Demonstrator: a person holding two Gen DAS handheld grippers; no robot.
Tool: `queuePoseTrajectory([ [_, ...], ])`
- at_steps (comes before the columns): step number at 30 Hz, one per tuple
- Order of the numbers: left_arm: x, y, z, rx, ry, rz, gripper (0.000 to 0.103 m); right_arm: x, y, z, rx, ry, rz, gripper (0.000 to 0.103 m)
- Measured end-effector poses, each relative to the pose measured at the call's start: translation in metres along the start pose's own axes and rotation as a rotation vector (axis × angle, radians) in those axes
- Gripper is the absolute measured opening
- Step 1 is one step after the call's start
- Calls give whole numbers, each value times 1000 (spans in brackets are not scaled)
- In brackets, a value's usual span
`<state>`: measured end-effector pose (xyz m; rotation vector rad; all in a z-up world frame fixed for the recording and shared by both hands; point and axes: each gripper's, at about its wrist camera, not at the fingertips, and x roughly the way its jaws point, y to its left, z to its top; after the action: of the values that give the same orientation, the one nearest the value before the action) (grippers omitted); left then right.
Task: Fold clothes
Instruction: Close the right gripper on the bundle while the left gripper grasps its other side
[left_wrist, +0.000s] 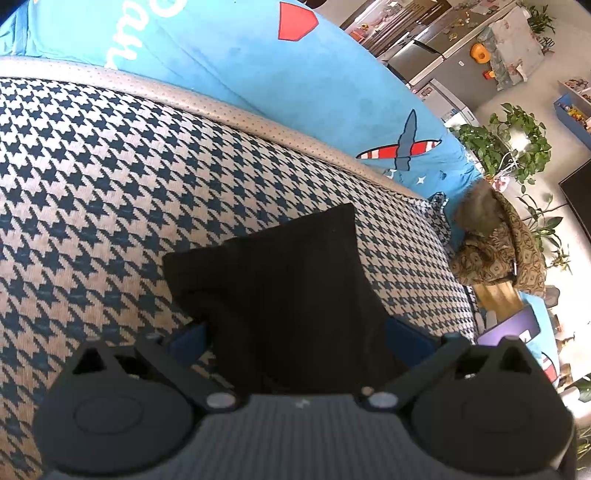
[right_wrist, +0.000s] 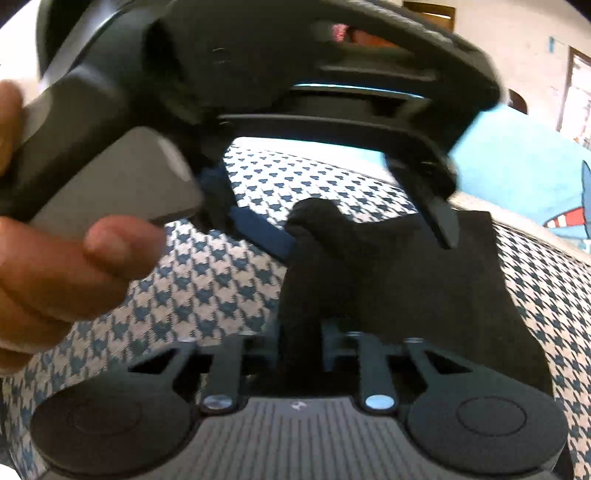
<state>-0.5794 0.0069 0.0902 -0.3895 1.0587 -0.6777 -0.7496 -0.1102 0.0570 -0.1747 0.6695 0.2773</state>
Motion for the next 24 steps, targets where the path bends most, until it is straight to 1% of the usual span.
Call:
queuePoseTrajectory([
  [3,0,3,0,-11,1,8,103,-4,-10,1,47,-11,7,10],
  [9,4,7,-1,-21,5,10,103,-14,-34,1,155,-47,12,9],
  [12,11,6,-1,-22,7,8,103,-18,-43,0,205,-58,47,9],
  [15,18,4,-1,-17,2,23,103,-23,-45,-1,189,-73,59,9],
  [17,22,2,-1,-8,-14,56,101,-23,-47,-2,189,-72,67,9],
  [18,25,2,-1,-3,-16,72,94,-22,-47,-2,190,-71,72,9],
  [19,28,1,-2,1,-7,84,82,-21,-46,-2,187,-71,75,9],
  [20,33,1,-3,4,6,94,76,-21,-47,-3,184,-72,77,9],
  [21,36,0,-5,12,8,106,73,-20,-47,-4,182,-73,78,9],
  [24,38,-9,-11,77,-7,144,70,-19,-50,-5,176,-65,84,10],
])
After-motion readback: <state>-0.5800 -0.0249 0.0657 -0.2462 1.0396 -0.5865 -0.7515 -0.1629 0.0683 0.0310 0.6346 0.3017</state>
